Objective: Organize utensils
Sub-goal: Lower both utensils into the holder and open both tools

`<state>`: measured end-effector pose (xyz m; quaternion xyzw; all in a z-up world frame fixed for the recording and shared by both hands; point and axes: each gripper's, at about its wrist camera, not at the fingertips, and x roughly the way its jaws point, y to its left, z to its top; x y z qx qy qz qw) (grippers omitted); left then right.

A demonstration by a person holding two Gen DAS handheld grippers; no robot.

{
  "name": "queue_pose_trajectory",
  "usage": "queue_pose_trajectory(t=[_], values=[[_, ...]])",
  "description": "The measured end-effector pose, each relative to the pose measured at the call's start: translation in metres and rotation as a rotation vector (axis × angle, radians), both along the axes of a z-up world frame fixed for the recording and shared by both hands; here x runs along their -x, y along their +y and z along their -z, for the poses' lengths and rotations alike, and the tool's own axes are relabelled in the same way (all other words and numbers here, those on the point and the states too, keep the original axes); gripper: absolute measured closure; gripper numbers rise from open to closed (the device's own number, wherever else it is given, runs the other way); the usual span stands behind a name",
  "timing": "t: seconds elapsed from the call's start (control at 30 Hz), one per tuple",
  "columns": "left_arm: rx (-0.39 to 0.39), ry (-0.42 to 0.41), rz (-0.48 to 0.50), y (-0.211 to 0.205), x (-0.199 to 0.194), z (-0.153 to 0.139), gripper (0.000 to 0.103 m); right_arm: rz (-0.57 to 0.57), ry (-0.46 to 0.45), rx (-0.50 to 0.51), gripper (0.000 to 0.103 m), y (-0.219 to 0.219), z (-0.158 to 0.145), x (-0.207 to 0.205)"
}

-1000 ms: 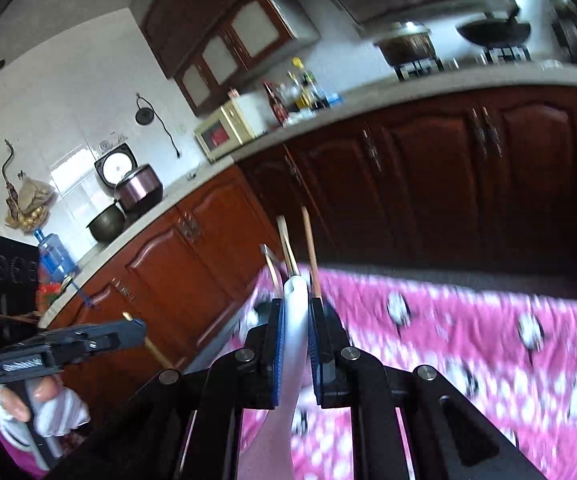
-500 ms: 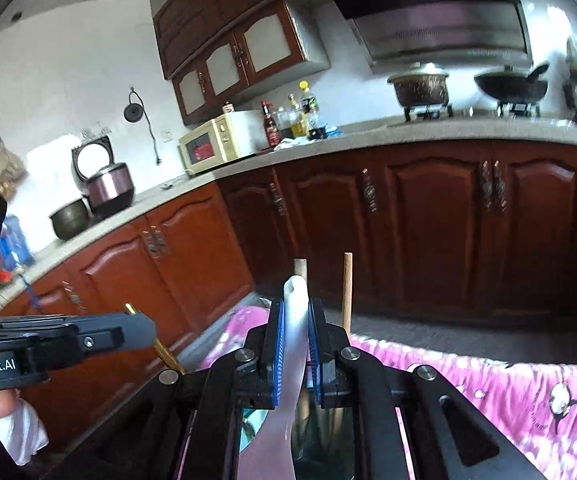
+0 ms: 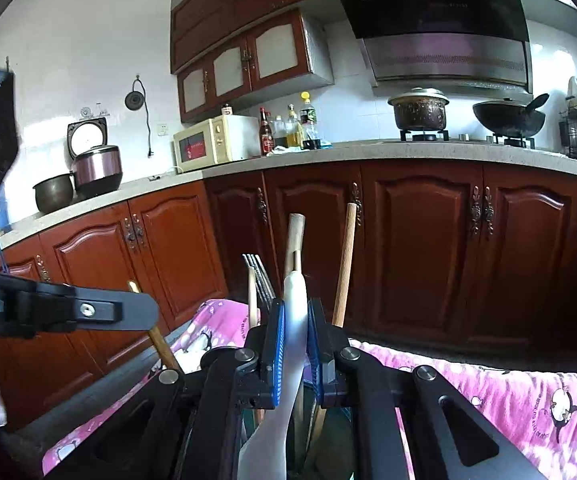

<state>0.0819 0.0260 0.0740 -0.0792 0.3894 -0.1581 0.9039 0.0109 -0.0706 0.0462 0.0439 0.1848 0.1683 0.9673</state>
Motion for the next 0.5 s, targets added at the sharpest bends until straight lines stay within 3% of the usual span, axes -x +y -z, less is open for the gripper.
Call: queue_pose_trajectory(t=[0.27, 0.5], values=[[0.013, 0.021, -0.003, 0.001, 0.000, 0.008, 0.098, -0.123, 0.030, 0.044, 0.093, -0.002, -0.001, 0.015], [-0.003, 0.050, 0.001, -0.008, 0.000, 0.015, 0.098, -0.152, 0.141, 0.046, 0.092, -0.007, 0.006, 0.017]])
